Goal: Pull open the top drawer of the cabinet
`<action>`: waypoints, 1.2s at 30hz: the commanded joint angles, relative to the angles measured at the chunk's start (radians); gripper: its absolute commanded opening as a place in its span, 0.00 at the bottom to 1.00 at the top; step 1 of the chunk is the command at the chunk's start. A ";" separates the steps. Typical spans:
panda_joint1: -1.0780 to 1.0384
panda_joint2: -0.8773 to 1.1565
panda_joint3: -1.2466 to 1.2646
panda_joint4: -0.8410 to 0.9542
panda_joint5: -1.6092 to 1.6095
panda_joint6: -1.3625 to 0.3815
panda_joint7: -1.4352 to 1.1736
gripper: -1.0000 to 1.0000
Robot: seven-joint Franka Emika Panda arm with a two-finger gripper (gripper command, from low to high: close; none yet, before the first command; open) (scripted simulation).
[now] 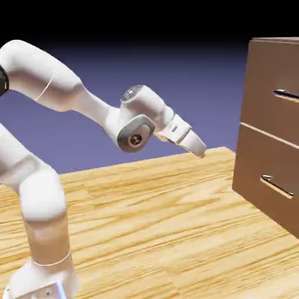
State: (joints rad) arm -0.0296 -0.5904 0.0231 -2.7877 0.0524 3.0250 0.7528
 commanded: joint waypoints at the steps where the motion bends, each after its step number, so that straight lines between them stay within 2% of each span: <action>1: -0.035 -0.017 0.019 0.018 0.044 -0.010 0.010 0.50; 36: -1.243 -0.608 0.691 0.665 1.566 -0.359 0.351 0.50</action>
State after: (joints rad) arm -1.2725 -1.1987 0.7137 -2.1228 1.6181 2.6655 1.1036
